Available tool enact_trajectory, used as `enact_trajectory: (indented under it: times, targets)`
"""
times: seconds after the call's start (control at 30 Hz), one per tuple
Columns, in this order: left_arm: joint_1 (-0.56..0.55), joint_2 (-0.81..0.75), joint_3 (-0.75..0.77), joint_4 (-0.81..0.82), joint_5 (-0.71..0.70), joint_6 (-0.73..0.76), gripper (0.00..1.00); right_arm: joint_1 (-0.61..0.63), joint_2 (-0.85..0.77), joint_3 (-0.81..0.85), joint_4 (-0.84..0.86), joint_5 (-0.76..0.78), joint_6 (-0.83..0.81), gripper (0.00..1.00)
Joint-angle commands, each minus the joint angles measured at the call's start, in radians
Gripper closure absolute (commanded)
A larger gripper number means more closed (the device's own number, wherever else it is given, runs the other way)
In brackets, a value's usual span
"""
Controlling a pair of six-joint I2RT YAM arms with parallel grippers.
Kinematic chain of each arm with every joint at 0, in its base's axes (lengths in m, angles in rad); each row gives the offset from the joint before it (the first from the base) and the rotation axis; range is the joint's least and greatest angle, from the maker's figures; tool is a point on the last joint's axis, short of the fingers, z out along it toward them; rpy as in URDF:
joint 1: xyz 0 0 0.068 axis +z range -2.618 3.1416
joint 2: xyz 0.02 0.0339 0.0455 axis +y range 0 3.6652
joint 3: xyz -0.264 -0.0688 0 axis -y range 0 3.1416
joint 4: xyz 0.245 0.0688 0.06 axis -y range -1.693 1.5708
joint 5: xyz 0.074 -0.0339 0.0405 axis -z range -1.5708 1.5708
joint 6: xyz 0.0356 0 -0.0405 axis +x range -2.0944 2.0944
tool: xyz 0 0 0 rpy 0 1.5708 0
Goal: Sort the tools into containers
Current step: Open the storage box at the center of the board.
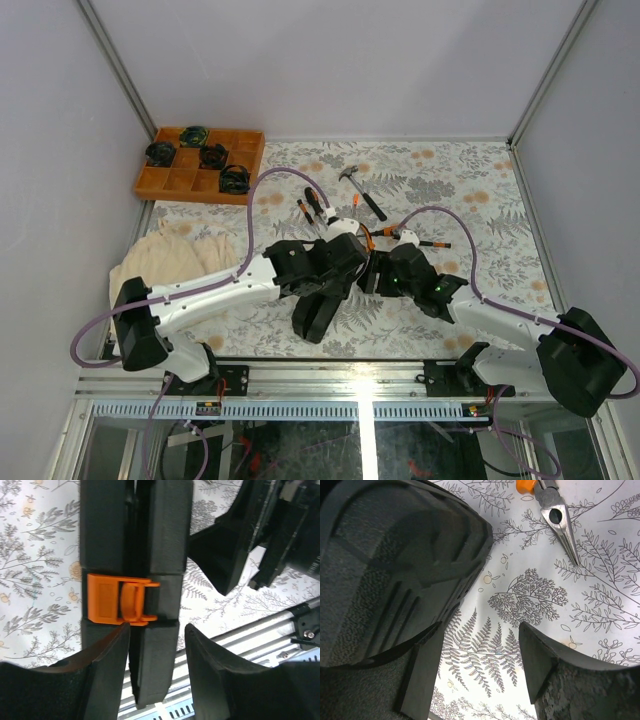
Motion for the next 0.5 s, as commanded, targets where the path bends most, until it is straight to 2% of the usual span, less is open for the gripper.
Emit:
enact_trajectory:
  times: [0.0, 0.27, 0.33, 0.47]
  targets:
    - [-0.013, -0.036, 0.017, 0.082, 0.037, -0.006, 0.51, 0.0, -0.008, -0.012, 0.017, 0.05, 0.031, 0.32]
    - [-0.011, -0.164, -0.014, 0.122, -0.015, 0.005, 0.4, 0.001, -0.027, -0.017, -0.028, 0.095, 0.028, 0.32]
    - [0.009, -0.202, -0.04, 0.123, -0.042, -0.003, 0.36, 0.001, -0.035, -0.017, -0.032, 0.095, 0.025, 0.32]
    - [0.076, -0.27, -0.128, 0.147, -0.005, 0.011, 0.35, 0.001, -0.059, -0.019, -0.037, 0.091, 0.022, 0.32]
